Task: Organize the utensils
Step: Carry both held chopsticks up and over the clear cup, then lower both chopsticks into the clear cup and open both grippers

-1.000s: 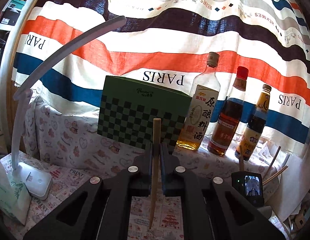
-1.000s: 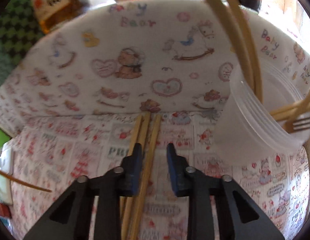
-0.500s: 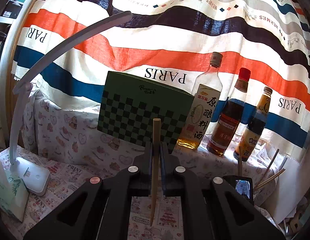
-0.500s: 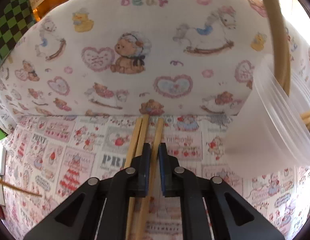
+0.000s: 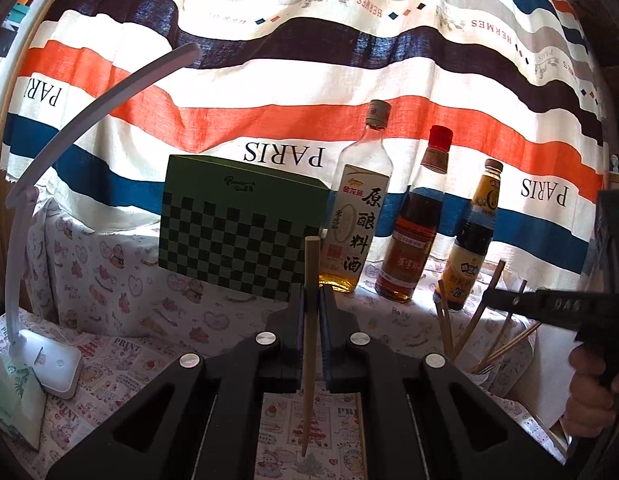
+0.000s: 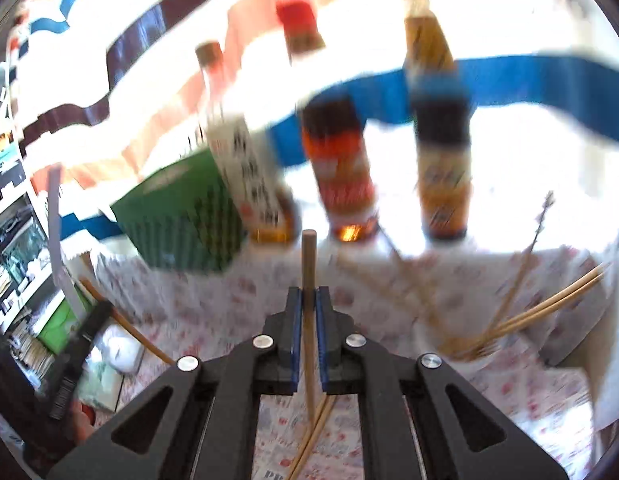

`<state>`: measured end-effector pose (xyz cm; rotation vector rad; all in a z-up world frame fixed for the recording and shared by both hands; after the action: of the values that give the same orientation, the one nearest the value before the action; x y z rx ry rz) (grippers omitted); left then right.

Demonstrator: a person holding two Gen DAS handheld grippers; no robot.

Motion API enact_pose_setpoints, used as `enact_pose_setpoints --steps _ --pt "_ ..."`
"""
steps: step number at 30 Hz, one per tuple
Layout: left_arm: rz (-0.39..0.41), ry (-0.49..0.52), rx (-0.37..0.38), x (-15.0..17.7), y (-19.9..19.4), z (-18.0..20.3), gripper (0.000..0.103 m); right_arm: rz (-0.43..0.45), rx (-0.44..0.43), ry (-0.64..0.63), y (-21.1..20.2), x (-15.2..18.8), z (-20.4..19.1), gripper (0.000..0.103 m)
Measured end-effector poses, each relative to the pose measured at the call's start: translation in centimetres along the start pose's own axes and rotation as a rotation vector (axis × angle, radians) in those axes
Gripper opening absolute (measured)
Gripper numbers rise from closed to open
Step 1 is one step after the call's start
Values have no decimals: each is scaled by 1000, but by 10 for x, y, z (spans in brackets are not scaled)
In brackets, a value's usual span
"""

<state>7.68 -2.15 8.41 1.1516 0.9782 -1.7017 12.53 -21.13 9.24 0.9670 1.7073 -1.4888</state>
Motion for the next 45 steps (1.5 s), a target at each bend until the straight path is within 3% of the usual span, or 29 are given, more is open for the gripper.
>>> enact_pose_setpoints --steps 4,10,16,24,32,38,45 --pt "3 58 15 0 -1 20 6 81 22 6 -26 -18 16 6" --pt "-58 29 52 8 23 45 6 152 11 85 -60 -42 58 6" --pt "-68 11 197 -14 37 100 6 270 69 180 -72 -55 104 6" --pt "42 44 213 -47 73 158 6 235 109 255 -49 -53 151 6" --pt "102 45 201 -52 112 178 6 199 160 261 -34 -47 169 6" --pt "34 -48 252 -22 132 166 6 141 144 257 -12 -39 171 6" --pt "-23 -72 223 9 149 153 6 67 151 218 13 -30 162 6"
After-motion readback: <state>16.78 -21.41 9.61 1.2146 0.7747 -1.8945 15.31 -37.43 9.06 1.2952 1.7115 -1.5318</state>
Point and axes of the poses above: each gripper's, at about its wrist camera, not at the fingertips, and y roughly the way its jaws point, z to its right, x to its underside, the point moved 8 cm from there along y, roughly the way its jaws point, and after that the axes turned 12 degrees about x, right-handed, at the moved point
